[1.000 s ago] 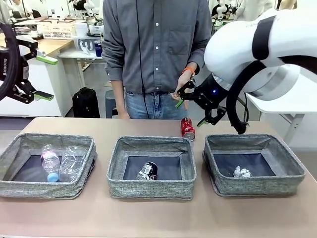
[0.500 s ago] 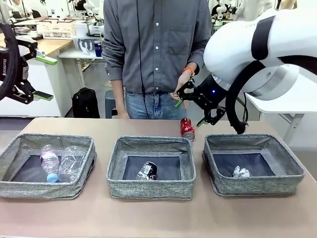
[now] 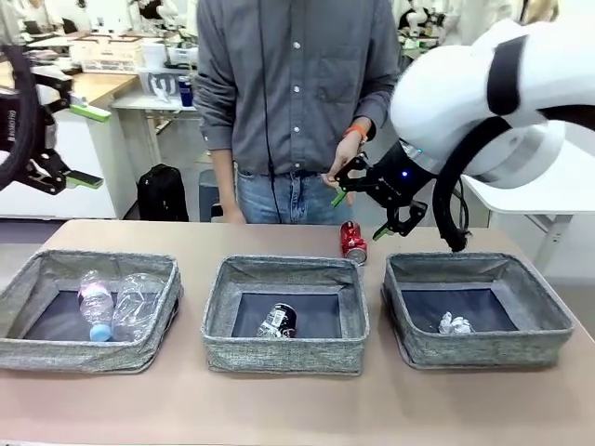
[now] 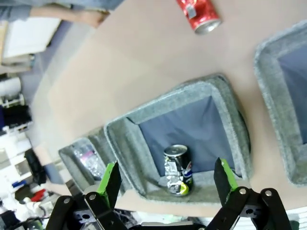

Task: Sort the waste into the appropriate baskets.
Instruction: Pick up the waste item pointed out by the person.

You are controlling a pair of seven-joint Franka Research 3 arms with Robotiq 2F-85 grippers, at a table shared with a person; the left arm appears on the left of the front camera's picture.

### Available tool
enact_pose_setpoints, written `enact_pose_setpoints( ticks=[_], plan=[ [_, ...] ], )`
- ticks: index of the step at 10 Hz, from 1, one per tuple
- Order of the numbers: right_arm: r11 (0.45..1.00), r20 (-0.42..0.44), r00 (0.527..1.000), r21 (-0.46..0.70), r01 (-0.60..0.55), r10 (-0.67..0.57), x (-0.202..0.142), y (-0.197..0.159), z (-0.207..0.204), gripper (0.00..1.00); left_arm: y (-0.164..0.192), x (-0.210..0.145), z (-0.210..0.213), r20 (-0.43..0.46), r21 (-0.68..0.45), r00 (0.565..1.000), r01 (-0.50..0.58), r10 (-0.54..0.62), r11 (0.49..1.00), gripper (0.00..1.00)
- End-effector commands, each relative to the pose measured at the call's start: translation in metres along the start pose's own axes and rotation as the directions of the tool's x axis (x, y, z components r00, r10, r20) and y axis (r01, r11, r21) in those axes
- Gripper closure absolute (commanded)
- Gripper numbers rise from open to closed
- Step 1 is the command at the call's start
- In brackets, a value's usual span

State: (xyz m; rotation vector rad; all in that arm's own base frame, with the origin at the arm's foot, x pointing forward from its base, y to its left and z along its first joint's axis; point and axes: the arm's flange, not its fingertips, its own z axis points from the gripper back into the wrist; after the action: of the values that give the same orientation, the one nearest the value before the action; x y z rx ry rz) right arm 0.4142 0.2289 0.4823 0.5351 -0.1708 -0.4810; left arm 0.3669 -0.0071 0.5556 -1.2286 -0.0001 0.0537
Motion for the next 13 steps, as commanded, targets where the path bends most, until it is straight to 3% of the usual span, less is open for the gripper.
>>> enact_pose_setpoints(
  ticks=[1,4,5,6,8,11,13],
  plan=[
    [0.993,0.089,0.991,-0.071,-0.092,0.098,0.005,0.002,-0.012,0.00,-0.001,-0.002,0.002,-0.010,0.002,1.000,0.017,-0.017,1.000,0.00],
    [0.846,0.034,0.897,-0.348,-0.403,0.441,0.051,0.024,-0.062,0.00,-0.001,-0.002,0.002,-0.010,0.002,1.000,0.017,-0.017,1.000,0.00],
    [0.788,0.000,0.878,-0.441,-0.431,0.480,0.066,0.029,-0.079,0.00,-0.001,-0.002,0.002,-0.010,0.002,1.000,0.017,-0.017,1.000,0.00],
    [0.765,0.004,0.878,-0.493,-0.414,0.478,0.081,0.032,-0.095,0.00,-0.001,-0.002,0.002,-0.010,0.002,1.000,0.017,-0.017,1.000,0.00],
    [0.752,0.000,0.888,-0.530,-0.391,0.460,0.107,0.042,-0.124,0.00,-0.001,-0.002,0.002,-0.010,0.002,1.000,0.017,-0.017,1.000,0.00],
    [0.799,-0.012,0.915,-0.483,-0.359,0.403,0.129,0.036,-0.156,0.00,-0.001,-0.002,0.002,-0.010,0.002,1.000,0.017,-0.017,1.000,0.00],
    [0.806,-0.027,0.908,-0.449,-0.384,0.418,0.133,0.031,-0.162,0.00,-0.001,-0.002,0.002,-0.010,0.002,1.000,0.017,-0.017,1.000,0.00]
  ],
)
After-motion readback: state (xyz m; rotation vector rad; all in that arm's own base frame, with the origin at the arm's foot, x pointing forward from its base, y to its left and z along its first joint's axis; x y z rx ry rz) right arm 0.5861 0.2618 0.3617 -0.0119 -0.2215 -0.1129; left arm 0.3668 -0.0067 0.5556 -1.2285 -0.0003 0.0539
